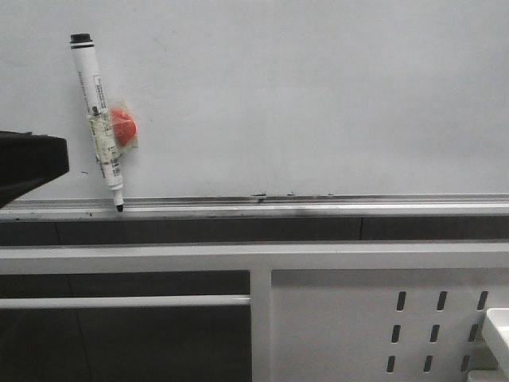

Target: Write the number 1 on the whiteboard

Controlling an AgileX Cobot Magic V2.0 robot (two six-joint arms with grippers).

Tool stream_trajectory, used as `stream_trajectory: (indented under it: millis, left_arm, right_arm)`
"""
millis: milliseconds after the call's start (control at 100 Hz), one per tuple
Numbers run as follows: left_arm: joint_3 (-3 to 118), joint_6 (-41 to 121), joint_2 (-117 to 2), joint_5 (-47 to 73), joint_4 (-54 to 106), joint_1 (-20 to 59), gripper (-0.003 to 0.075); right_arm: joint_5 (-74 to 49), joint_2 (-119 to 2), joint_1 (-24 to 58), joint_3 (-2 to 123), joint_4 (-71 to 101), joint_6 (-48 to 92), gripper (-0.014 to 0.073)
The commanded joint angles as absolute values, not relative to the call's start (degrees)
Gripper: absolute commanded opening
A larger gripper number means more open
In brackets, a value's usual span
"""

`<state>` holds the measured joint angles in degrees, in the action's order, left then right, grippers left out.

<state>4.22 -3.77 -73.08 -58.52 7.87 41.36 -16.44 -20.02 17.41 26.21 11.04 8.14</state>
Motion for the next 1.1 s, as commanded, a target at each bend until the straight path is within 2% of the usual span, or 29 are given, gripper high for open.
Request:
stream_trajectory:
  millis: [0,30,210,790,850,920,930,940,950,1090]
  left_arm:
    - [5.43,-6.87,-79.75,-73.65,10.76,42.24,0.0335]
    - [5.43,-8.46,-82.98,-78.13,10.76,42.25,0.0335]
    - [8.49,-11.21,-91.7,-78.0,9.49,42.34,0.0335]
    - [18.52,-10.89,-95.66,-78.0,13.53,42.34,0.033]
    - [18.77,-10.89,-95.79,-78.0,13.53,42.34,0.0279]
    - [18.48,-10.89,-95.79,-78.0,14.24,42.34,0.0099]
    - [18.34,-10.89,-95.79,-78.0,14.4,42.34,0.0029]
    - [18.24,-10.89,-95.79,-78.0,14.4,42.34,0.0029]
    - [18.25,-10.89,-95.79,-78.0,14.4,42.34,-0.0015]
    - [16.7,-10.89,-95.79,-78.0,11.8,42.34,-0.002]
  right_arm:
    - [-10.84,-20.86,18.61,28.13,11.24,8.58,-0.0069]
    - [-10.51,-20.86,18.92,28.13,11.24,8.58,-0.0069]
    - [-9.19,-20.86,19.18,28.13,11.24,8.58,-0.0069]
    - [-6.86,-20.86,19.18,28.13,11.24,8.58,-0.0069]
    - [-6.29,-20.86,19.18,28.13,11.24,8.58,-0.0069]
    - [-6.2,-20.86,19.18,28.13,11.24,8.58,-0.0069]
    - [-6.2,-20.86,19.18,28.13,11.24,8.58,-0.0069]
    - [-6.2,-20.86,19.18,28.13,11.24,8.58,-0.0069]
    - [-6.2,-20.86,19.18,28.13,11.24,8.58,-0.0069]
    - [-8.04,-20.86,19.18,28.22,11.24,8.58,-0.0069]
